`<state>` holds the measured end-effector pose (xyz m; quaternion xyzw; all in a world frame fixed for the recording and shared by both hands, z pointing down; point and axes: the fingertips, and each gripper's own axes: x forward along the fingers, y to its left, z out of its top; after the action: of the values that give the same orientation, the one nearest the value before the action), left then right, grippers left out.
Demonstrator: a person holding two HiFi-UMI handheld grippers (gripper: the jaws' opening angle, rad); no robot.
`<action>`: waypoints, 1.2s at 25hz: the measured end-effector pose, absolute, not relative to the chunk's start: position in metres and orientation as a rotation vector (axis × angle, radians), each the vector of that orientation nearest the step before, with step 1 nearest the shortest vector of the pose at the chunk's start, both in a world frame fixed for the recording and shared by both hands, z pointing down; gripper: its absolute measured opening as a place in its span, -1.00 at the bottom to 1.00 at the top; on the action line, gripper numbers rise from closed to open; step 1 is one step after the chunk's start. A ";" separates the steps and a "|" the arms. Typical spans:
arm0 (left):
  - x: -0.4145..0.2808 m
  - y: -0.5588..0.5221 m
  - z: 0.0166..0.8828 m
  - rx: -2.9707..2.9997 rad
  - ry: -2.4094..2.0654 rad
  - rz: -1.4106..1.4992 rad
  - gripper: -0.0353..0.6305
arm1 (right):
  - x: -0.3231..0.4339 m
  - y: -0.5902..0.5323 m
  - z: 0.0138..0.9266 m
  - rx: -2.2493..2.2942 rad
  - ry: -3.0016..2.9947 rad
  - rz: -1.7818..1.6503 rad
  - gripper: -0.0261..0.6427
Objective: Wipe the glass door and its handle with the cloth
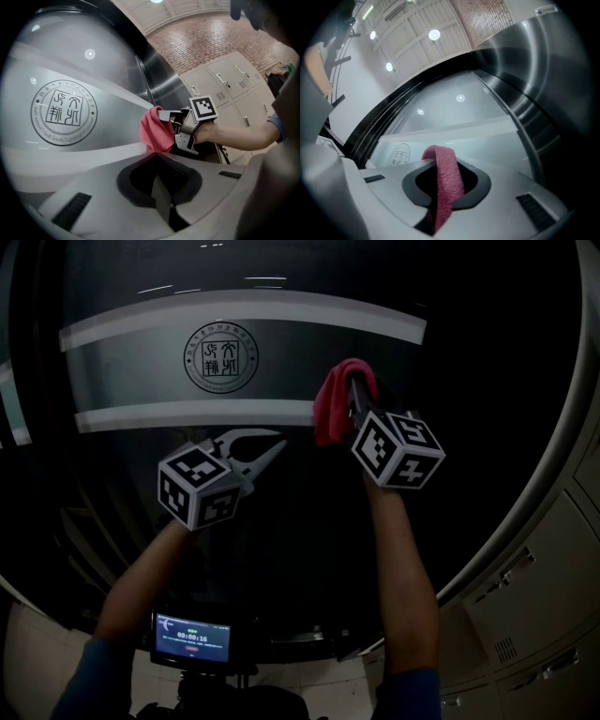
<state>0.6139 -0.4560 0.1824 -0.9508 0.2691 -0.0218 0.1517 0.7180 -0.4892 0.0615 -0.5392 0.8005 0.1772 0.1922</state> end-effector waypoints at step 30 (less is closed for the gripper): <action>0.291 -0.435 0.269 -2.788 1.082 -0.195 -0.86 | 0.282 -0.500 0.200 -1.029 2.614 0.328 -0.84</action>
<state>0.2906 -0.4352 0.2689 -0.9279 0.3601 -0.0649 0.0723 0.2823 -0.4998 0.2002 -0.3593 0.9130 0.1145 0.1559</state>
